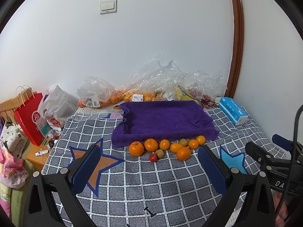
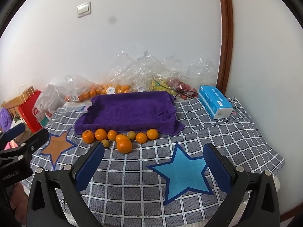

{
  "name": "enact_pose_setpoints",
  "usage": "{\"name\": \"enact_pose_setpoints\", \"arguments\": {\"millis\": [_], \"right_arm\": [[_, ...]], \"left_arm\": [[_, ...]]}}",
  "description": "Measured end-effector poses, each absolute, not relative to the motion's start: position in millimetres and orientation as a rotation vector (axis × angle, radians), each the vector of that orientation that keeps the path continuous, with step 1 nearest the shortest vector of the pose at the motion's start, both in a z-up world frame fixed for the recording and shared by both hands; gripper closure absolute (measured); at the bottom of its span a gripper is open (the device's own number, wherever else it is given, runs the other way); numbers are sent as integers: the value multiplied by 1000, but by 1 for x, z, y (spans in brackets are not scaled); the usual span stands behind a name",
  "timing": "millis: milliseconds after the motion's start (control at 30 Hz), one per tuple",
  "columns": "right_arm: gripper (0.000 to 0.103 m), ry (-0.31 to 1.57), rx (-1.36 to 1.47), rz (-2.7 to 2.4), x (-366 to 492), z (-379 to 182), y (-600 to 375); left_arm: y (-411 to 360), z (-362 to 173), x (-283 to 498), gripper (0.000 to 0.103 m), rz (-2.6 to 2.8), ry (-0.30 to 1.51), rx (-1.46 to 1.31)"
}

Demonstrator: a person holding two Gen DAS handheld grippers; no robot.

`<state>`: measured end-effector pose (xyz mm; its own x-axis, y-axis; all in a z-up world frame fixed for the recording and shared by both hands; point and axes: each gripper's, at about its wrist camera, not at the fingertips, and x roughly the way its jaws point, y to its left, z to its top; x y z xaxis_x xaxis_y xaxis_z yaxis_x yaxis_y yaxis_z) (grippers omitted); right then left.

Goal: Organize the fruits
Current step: 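Move the left tool toward the large orange in the fruit row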

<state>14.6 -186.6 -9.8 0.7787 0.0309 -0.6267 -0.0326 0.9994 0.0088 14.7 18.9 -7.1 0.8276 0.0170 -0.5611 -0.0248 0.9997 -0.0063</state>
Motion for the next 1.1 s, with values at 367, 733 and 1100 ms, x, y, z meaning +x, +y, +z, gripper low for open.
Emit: {"name": "enact_pose_setpoints", "arguments": {"millis": [367, 733, 1100], "right_arm": [[1, 699, -19, 41, 48, -32, -182], [1, 713, -8, 93, 72, -59, -184], [10, 759, -57, 109, 103, -93, -179]], "left_arm": [[38, -36, 44, 0, 28, 647, -44], [54, -61, 75, 2, 83, 650, -39], [55, -97, 113, 5, 48, 754, -2]]}}
